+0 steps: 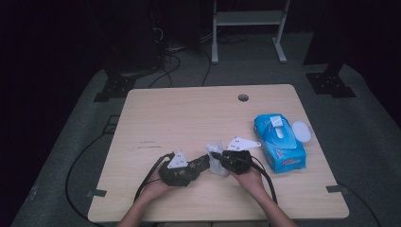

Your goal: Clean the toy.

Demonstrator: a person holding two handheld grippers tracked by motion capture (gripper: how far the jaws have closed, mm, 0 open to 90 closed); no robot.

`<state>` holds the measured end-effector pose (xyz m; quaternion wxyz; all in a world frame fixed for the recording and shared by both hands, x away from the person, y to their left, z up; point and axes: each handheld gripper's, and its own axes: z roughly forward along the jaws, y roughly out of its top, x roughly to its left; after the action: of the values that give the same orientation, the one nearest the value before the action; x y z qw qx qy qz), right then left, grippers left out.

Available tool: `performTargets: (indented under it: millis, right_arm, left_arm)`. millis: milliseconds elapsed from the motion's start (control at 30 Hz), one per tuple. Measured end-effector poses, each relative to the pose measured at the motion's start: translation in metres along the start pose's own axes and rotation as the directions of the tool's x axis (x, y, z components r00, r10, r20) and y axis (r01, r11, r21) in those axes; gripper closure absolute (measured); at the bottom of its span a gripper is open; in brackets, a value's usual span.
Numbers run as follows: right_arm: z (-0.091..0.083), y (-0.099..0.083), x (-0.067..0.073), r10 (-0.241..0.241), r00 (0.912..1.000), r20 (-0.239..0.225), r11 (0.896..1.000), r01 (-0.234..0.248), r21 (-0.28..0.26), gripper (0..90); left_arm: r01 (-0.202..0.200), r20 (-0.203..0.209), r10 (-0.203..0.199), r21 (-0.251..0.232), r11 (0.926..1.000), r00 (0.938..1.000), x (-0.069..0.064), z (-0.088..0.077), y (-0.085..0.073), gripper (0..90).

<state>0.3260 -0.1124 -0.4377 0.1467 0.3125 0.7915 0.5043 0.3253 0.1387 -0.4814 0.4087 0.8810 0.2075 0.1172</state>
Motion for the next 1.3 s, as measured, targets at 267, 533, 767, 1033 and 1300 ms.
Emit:
performTargets:
  millis: [267,533,767,1033,1300]
  right_arm:
    - [0.005,-0.001,0.005,-0.022,0.9997,-0.004,1.000,0.023,0.012,84.8]
    - [0.003,-0.001,0.003,-0.029,0.9996,0.006,1.000,0.029,0.010,84.8]
    - [-0.003,0.000,-0.002,-0.010,0.9998,0.015,1.000,0.010,-0.007,84.8]
    - [-0.006,0.002,0.000,0.004,1.0000,-0.003,1.000,-0.004,-0.020,84.9]
    - [-0.006,0.003,0.001,0.013,0.9997,-0.021,1.000,-0.013,-0.019,84.9]
  left_arm:
    - [0.003,-0.008,-0.003,-0.002,1.0000,1.0000,0.000,0.000,0.001,56.9]
    - [-0.015,-0.039,0.014,-0.031,0.9994,0.9991,-0.003,-0.001,0.004,58.6]
    - [0.007,-0.048,-0.013,-0.123,0.9923,0.9988,-0.007,-0.010,0.012,58.8]
    - [-0.020,-0.074,0.006,-0.185,0.9825,0.9972,-0.011,-0.025,0.020,58.6]
    - [-0.035,-0.079,0.022,-0.176,0.9837,0.9966,-0.012,-0.027,0.022,58.5]
